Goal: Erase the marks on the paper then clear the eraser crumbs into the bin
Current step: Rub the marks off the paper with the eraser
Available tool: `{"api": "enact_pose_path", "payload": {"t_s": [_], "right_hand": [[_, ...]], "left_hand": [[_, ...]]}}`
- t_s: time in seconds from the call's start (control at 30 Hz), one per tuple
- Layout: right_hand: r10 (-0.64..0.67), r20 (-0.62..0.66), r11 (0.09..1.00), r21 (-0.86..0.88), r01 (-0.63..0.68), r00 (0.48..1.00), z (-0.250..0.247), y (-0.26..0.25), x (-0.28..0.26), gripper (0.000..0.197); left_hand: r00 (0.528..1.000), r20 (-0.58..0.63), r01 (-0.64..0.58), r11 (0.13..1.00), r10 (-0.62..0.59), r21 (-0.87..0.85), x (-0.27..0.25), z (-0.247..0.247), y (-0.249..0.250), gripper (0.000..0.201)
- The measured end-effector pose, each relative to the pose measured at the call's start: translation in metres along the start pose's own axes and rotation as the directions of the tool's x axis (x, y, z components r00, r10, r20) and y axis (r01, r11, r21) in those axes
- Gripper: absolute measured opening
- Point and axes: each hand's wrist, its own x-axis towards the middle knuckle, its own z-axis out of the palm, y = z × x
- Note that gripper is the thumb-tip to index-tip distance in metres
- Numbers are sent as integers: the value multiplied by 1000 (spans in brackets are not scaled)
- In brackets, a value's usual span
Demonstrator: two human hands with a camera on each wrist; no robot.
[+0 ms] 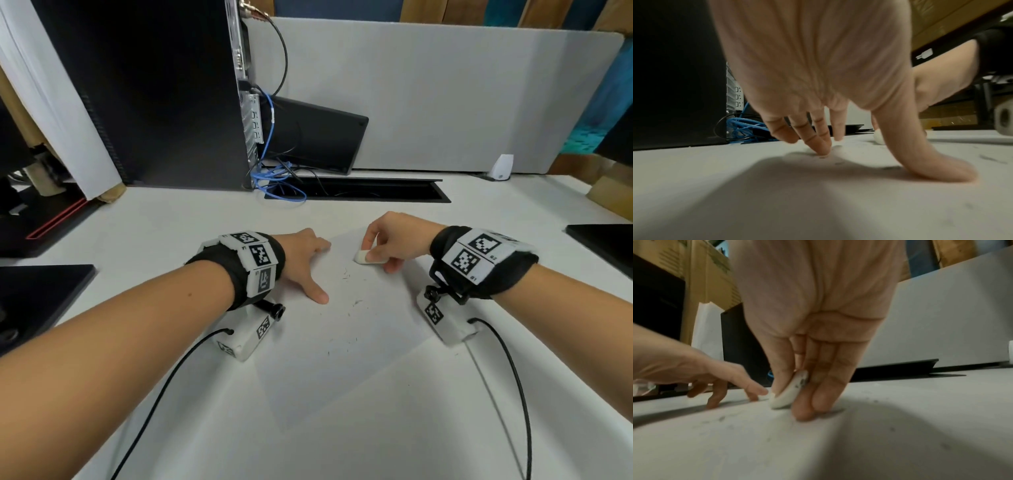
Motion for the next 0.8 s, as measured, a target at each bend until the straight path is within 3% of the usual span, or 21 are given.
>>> {"api": "enact_pose_path", "payload": {"t_s": [0.1,0.23,0.37,0.5,0.6,0.7,0.73,0.8], "right_hand": [[7,11,1000,-1,-7,1000,4,-4,4,11],[-82,198,996,52,73,977,12,-16,0,14],[-58,-16,990,-132,56,998,7,-16,11,15],[-76,171,996,-36,83,982,8,-15,3,5],[-68,96,993,-86,77,993,3,-8,-1,5],[-99,269,995,-5,104,958,0,-4,-13,9],[-112,241,994,16,112,964,-3,-1,-16,11],[-89,-18,994,57,90,996,-15,10,-15,5]], "left_hand": [[998,56,7,998,-11,70,7,-3,3,105],[996,84,-1,994,-8,110,12,-5,6,108],[996,88,-1,987,-14,161,12,-6,6,108],[997,83,-9,984,-6,178,12,-6,6,108],[996,89,-17,983,0,181,10,-7,4,108],[996,94,-26,977,6,211,8,-7,1,108],[995,97,-33,975,12,219,6,-7,0,108],[994,107,-43,974,20,221,2,-6,-5,108]]}}
